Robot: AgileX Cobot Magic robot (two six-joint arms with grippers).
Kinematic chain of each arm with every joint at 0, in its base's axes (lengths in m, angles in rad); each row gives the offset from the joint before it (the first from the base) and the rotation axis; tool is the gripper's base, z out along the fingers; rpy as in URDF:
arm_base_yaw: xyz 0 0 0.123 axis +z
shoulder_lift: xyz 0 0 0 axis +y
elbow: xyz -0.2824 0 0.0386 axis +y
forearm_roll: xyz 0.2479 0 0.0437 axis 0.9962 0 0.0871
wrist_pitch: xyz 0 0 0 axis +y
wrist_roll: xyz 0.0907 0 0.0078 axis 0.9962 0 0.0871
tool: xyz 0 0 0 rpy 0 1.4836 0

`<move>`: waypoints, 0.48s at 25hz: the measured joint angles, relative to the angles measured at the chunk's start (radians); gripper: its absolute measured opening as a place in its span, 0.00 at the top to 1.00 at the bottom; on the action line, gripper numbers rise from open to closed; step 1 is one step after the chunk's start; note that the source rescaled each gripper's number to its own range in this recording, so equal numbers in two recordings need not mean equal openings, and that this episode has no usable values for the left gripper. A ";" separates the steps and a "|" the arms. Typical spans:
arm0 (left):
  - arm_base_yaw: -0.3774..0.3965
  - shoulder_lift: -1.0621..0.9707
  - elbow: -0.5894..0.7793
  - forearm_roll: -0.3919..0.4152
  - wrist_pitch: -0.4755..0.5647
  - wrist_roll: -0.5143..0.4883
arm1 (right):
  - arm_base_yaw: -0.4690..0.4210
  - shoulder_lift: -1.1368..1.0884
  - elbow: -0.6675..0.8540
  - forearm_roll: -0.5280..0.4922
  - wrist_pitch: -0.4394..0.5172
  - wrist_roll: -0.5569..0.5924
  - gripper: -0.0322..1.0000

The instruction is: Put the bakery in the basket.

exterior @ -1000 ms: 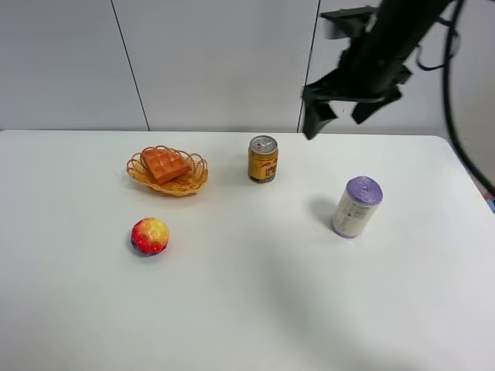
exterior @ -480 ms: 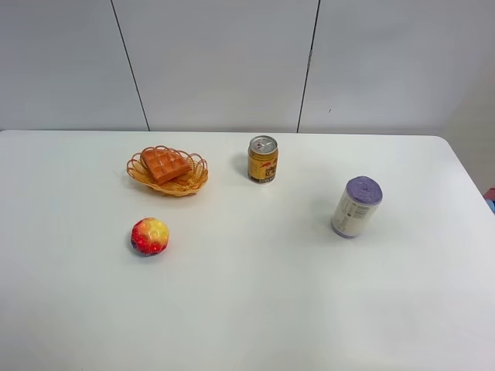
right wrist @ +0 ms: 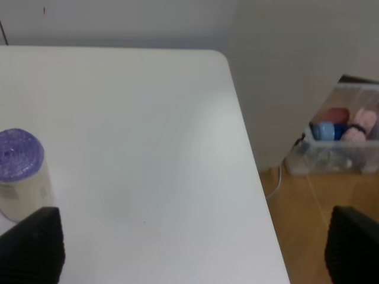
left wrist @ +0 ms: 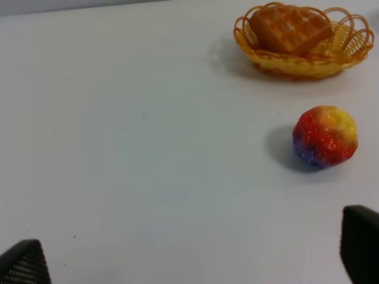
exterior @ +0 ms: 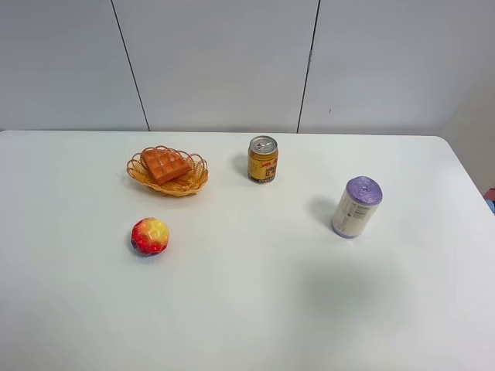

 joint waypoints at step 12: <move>0.000 0.000 0.000 0.000 0.000 0.000 | 0.000 -0.351 0.279 0.091 -0.015 -0.022 0.08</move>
